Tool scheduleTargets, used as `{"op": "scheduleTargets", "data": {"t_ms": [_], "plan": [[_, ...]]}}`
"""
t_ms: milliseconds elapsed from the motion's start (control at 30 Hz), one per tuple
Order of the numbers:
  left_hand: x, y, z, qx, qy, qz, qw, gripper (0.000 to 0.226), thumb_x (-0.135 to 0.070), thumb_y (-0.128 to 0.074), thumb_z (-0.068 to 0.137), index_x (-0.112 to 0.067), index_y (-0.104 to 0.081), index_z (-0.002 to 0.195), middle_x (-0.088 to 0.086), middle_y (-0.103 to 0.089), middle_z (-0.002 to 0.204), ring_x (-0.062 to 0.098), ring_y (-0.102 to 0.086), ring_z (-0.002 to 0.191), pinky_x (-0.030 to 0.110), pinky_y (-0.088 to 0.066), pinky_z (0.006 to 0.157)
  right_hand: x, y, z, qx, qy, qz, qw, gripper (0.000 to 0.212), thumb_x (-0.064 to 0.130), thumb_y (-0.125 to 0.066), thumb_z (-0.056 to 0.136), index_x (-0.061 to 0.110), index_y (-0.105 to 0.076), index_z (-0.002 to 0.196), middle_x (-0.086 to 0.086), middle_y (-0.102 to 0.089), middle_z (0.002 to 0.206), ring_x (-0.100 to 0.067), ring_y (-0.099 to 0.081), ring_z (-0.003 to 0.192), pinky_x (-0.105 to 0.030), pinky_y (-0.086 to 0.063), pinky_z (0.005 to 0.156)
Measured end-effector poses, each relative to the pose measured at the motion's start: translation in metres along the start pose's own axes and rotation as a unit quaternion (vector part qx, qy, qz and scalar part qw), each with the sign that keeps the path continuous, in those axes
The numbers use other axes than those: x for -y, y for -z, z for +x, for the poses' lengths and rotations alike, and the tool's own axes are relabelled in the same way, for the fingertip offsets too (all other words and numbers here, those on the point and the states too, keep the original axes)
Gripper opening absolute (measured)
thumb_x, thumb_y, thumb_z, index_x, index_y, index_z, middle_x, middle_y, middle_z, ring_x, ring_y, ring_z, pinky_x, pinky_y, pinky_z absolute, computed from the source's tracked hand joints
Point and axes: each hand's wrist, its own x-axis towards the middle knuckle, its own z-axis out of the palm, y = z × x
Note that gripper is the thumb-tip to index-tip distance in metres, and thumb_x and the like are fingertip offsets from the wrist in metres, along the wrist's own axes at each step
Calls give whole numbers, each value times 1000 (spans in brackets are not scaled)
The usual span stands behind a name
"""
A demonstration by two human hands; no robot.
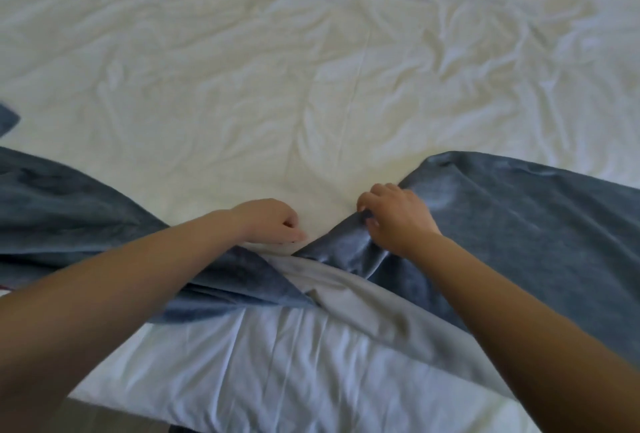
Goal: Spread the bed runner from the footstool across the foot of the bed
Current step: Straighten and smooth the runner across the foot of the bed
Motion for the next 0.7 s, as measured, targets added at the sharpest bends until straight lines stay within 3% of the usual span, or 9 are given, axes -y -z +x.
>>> {"op": "scheduleTargets", "data": {"t_ms": [133,267,367,500,567,700], "plan": [[28,1,-31,32,16,74,997,41,-60,-52,83,-22,-65,87,-7,-65,87,15,-58,79,31,-47,74,48,-7,1,45,45,76,995,23,29,-42,93,23,-64,95,1,-61,93,-20,-57,87,-29,-40,65],[61,3,-58,71,39,101,992,38,-48,-59,77,-27,-63,109,-7,-66,104,15,-58,90,32,-49,81,98,-24,7,105,32,108,988,31,45,-43,95,23,-64,97,-1,-60,98,-21,-57,87,-32,-45,68],[87,2,-75,60,26,135,989,35,-36,-62,71,-28,-59,105,-5,-65,102,18,-58,89,34,-49,79,130,-35,16,133,4,95,987,35,51,-46,90,25,-63,108,-1,-62,106,-22,-58,91,-32,-43,70],[121,-5,-94,-49,-19,195,979,19,-31,-60,76,-26,-57,94,-4,-63,98,21,-59,91,32,-44,71,155,-39,26,172,-62,142,973,39,45,-56,85,22,-59,117,-5,-61,117,-27,-57,103,-34,-44,79],[130,-13,-107,-107,-54,188,975,8,-32,-57,80,-25,-55,84,-5,-62,87,20,-59,84,31,-41,64,163,-39,26,159,-90,155,971,36,46,-55,86,19,-64,108,-5,-64,110,-26,-58,99,-33,-44,77],[141,-37,-137,-155,-101,200,962,13,-32,-50,88,-22,-53,80,-5,-61,80,19,-57,75,30,-37,57,180,-41,18,125,-150,185,963,38,44,-49,93,10,-67,92,-8,-67,89,-27,-60,88,-34,-44,72]]}}
